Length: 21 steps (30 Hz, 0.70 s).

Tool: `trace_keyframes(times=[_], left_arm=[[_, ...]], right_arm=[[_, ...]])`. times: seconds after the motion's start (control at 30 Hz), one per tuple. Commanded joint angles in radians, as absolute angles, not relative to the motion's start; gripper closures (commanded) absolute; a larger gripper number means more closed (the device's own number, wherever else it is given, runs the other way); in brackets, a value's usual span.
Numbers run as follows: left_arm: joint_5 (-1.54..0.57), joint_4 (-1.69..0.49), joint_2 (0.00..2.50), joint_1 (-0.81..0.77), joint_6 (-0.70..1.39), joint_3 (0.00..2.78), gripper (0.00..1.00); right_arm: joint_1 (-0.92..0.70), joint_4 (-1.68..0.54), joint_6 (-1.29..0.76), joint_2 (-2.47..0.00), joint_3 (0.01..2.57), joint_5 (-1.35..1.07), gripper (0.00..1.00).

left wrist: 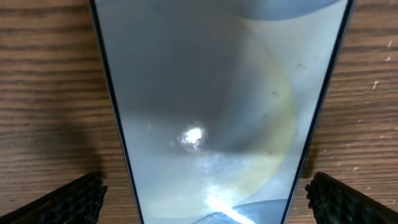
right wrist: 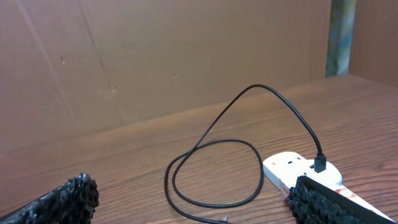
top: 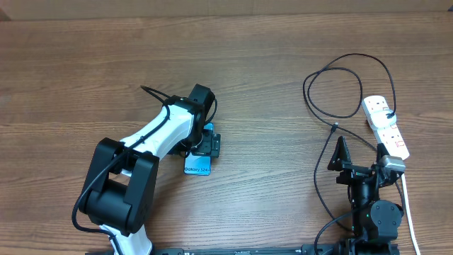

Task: Plug charger to phone and switch on socket
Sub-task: 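Lower the left gripper and grasp the smartphone's bottom edge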

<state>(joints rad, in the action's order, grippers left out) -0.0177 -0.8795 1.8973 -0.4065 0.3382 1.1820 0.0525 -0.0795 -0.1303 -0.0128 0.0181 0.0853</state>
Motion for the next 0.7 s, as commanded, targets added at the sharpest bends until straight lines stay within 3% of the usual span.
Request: trace_keyframes(times=[0.0,0.37,0.5,0.67], left_arm=[[-0.034,-0.869,1.904,-0.414,0.328,1.178,0.0],[-0.034,-0.793,1.904,-0.414,0.329,1.118,0.01],[-0.033,-0.8,1.904,-0.414,0.329,1.114,0.07],[-0.033,-0.799,1.904,-0.414,0.329,1.114,0.23]], right_arm=[[0.054,-0.076,-0.126,-0.003,0.008,0.086,0.0],[0.054,-0.076,-0.126,-0.003,0.008,0.086,0.0],[0.054,-0.076,-0.126,-0.003,0.008,0.086,0.0],[0.054,-0.076,-0.126,-0.003,0.008,0.086,0.0]])
